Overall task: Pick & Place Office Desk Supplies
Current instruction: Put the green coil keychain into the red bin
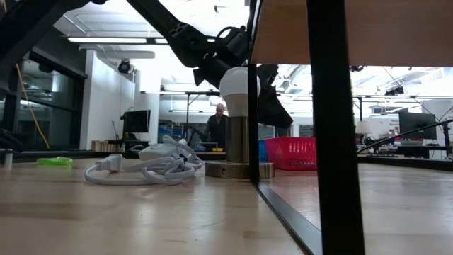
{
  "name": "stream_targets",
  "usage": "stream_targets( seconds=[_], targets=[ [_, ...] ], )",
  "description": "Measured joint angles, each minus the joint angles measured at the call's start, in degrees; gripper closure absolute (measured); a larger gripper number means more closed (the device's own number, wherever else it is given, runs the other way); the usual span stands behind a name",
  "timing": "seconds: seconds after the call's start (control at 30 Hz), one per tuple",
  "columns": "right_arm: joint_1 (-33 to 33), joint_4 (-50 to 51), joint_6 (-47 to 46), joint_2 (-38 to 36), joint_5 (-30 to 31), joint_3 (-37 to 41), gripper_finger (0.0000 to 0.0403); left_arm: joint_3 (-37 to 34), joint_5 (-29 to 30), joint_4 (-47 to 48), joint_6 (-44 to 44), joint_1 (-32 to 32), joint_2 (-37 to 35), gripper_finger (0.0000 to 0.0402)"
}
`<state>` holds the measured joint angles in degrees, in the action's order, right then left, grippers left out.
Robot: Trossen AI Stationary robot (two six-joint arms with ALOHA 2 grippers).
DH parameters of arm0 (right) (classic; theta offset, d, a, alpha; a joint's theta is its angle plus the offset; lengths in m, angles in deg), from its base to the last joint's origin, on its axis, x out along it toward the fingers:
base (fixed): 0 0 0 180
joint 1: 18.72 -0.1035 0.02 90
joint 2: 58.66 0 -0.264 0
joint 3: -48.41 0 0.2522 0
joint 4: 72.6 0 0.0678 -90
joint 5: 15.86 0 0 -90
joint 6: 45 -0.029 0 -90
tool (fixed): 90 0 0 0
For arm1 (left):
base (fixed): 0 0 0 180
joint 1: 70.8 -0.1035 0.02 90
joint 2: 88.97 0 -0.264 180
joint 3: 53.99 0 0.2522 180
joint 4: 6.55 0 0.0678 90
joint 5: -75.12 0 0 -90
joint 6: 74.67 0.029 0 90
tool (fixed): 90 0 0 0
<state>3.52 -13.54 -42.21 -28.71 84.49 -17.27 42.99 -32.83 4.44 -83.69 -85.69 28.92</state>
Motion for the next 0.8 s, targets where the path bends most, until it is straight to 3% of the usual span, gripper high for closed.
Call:
stream_targets(
  seconds=[0.53,0.67,0.8],
  targets=[
    [0.00,-0.02,0.00,-0.01,0.00,0.00,0.0293,-0.07,0.78,29.24,3.96,-5.35,-12.32,0.0320],
    [0.00,0.00,0.00,0.00,0.00,0.00,0.0293,-1.31,0.04,31.83,1.01,-5.68,-12.40,0.0320],
    [0.00,0.00,0.00,-0.01,-0.01,0.00,0.0293,-6.59,-4.33,32.44,-2.15,-6.83,-13.14,0.0320]
  ],
)
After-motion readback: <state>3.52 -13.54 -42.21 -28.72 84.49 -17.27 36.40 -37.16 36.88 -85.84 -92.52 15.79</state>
